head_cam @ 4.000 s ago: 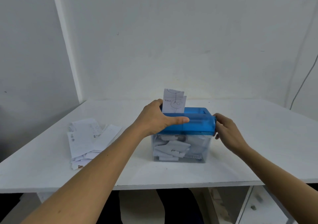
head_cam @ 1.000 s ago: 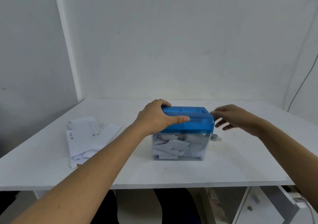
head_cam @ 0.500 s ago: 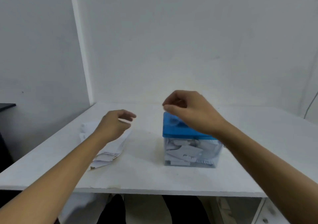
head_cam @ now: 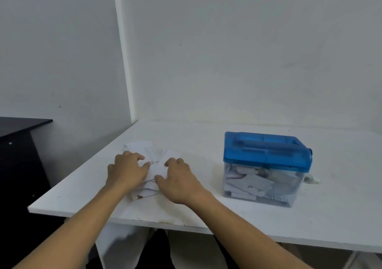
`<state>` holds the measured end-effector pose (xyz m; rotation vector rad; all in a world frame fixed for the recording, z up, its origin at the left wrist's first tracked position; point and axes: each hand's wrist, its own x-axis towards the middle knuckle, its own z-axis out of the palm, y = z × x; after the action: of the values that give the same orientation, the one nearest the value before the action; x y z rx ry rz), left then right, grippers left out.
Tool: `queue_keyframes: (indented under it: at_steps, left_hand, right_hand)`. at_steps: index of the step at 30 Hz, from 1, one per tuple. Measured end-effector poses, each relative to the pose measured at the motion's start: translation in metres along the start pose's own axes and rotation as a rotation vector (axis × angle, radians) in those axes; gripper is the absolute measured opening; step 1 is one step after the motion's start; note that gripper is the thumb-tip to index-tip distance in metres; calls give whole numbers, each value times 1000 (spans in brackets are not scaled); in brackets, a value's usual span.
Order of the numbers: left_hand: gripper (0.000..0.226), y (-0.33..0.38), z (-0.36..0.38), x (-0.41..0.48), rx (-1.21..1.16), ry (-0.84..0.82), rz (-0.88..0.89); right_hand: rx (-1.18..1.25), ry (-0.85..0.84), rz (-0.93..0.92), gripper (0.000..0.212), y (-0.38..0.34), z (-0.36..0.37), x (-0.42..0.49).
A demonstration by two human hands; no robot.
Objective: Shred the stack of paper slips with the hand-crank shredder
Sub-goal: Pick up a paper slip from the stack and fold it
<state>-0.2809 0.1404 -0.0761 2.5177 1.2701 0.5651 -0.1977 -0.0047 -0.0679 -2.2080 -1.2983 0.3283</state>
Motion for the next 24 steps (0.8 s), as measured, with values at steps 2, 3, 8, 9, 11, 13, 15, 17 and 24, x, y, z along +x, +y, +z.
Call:
queue_keyframes:
  at_steps: [2,3,8,9,11,13,15,17,24]
  left_hand:
    - [46,4,2,0,71,-28,56]
    - [48,7,4,1,106,-49,82]
    - [44,15,17,0,150,-127,140]
    - [43,16,19,-2,141,-118,142]
    - [40,19,22,-4,126,-84,147]
    - [37,23,21,-6,117,-22,149]
    - [34,27,18,-7,102,45,146]
    - [31,31,16,-8,99,73,143]
    - [41,38,14,-9,226,151,192]
  right_hand:
    - [-53,60,109,62,11,12,14]
    - [-94,58,151,67,16,17,18]
    - [-242,32,161,73,28,31,25]
    - [-231,41,157,72,29,32,25]
    - [-200,56,149,70,31,30,25]
    - [-167,66,149,69,32,29,25]
    - [-144,74,152,67,32,30,25]
    - [-137,79,159,67,31,29,25]
    - [-58,100,150,65,32,25,22]
